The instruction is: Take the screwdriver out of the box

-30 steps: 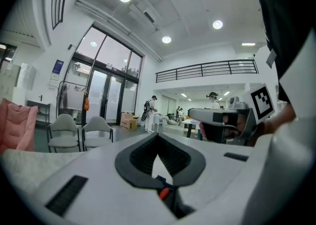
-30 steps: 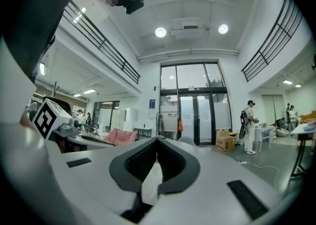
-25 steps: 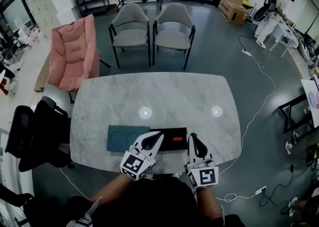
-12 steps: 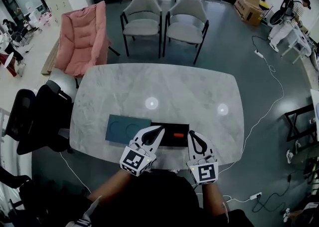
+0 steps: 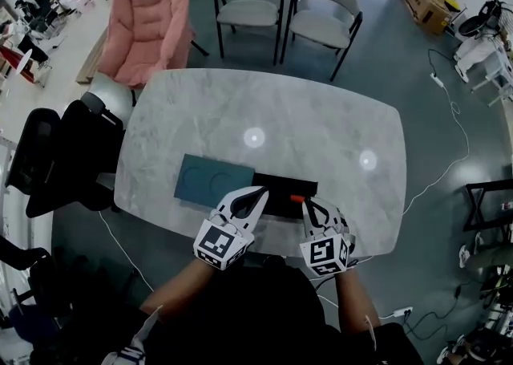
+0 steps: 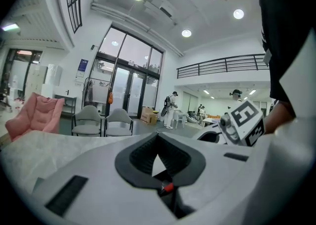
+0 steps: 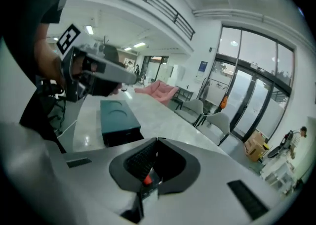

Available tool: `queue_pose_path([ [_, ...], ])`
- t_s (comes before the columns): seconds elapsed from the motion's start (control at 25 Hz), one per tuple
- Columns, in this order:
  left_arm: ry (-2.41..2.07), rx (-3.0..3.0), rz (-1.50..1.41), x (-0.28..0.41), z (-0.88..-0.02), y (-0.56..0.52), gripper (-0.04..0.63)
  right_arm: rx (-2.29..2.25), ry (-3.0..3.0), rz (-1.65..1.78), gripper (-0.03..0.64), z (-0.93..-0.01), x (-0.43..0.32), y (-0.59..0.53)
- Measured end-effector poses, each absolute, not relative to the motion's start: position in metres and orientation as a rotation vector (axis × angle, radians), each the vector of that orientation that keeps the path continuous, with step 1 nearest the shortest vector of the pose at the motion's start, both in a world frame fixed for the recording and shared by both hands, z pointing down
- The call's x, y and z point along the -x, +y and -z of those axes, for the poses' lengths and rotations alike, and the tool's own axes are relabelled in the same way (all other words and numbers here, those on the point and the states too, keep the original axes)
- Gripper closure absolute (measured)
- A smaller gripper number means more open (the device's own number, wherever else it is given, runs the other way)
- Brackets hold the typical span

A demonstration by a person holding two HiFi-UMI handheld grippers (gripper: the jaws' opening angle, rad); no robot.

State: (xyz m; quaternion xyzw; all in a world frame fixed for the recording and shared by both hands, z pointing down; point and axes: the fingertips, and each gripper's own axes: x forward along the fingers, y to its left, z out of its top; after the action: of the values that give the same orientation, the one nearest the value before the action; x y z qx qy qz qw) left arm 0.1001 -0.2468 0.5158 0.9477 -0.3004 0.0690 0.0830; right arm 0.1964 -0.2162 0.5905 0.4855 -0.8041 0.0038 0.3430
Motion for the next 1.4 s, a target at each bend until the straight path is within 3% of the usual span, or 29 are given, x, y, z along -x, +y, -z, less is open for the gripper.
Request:
queue_pose_path([
  [0.28,-0.963,-2.766,-0.214,-0.086,-0.528,-0.247,0.591,-0.988,-1.990,-0.043,0.591,-0.656,-0.193,-0.215],
  [0.72,-1.047,-2.709,-0.231,-0.062,-0.542,-0.250,0.591,-0.685,-1.871,-0.074,0.473,-0.721,-0.192,-0.216],
  [1.4,-1.131,-2.641,-0.232,-0.032,-0.554,-0.249,0.591,-0.367,-1.663,0.025,0.474,-0.782,-0.192,-0.222],
])
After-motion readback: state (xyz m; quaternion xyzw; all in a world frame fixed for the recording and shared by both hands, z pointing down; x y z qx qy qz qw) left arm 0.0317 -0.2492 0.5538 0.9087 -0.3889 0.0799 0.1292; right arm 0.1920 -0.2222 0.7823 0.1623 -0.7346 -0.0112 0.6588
